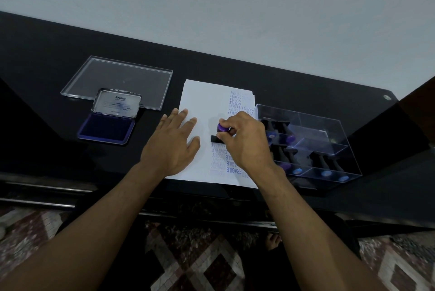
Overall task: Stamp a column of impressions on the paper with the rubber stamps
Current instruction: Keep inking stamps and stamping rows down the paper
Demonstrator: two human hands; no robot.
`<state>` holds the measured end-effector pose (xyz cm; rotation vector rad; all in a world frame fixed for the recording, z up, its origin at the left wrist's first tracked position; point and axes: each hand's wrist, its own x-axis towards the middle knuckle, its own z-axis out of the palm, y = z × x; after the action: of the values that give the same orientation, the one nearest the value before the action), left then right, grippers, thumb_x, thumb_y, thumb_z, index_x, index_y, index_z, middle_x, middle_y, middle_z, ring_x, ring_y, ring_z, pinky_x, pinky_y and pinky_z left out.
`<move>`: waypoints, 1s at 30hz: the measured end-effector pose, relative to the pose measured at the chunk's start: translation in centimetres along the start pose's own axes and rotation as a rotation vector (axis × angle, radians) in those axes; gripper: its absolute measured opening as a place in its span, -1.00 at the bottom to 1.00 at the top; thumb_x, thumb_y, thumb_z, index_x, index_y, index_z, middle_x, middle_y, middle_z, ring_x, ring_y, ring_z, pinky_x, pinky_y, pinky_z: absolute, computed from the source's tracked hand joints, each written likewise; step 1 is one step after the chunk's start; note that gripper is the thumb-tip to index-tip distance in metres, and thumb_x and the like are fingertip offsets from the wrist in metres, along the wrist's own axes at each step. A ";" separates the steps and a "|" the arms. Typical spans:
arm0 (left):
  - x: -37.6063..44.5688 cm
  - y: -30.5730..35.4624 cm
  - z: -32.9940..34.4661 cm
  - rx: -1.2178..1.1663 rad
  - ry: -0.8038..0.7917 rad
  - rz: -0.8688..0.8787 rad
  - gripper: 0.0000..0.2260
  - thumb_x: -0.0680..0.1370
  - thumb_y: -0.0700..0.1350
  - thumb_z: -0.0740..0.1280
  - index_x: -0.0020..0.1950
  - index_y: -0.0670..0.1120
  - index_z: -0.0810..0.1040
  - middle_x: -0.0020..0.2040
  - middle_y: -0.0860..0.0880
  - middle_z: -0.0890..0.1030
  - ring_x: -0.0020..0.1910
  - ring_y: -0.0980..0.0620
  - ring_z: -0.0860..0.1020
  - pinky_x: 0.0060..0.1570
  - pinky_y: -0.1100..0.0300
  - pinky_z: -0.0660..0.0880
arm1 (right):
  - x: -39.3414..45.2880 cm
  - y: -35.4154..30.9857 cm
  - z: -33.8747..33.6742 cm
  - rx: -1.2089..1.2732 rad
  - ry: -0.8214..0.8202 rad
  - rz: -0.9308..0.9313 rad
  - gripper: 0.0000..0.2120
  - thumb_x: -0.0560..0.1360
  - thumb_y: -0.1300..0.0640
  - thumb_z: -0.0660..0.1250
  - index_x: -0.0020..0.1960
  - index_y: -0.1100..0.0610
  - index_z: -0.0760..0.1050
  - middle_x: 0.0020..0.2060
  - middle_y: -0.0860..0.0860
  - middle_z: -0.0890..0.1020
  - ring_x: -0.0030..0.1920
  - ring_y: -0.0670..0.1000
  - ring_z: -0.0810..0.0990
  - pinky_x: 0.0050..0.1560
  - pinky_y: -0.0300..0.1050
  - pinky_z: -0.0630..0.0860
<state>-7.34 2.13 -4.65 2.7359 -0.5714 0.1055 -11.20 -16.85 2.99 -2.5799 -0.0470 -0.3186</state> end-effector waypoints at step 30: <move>0.1 -0.1 0.1 -0.008 0.007 -0.006 -0.38 0.61 0.22 -0.03 0.61 -0.03 0.25 0.64 -0.08 0.13 0.64 -0.06 -0.02 0.54 0.07 -0.19 | 0.4 -0.1 -0.2 0.056 0.001 0.070 -0.76 0.46 0.12 0.51 0.11 0.13 0.67 -0.03 -0.01 0.62 -0.14 -0.06 0.61 0.04 -0.14 0.58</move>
<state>-7.25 2.13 -4.76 2.7285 -0.5602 0.1115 -10.83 -16.93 3.30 -2.5192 0.0343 -0.2887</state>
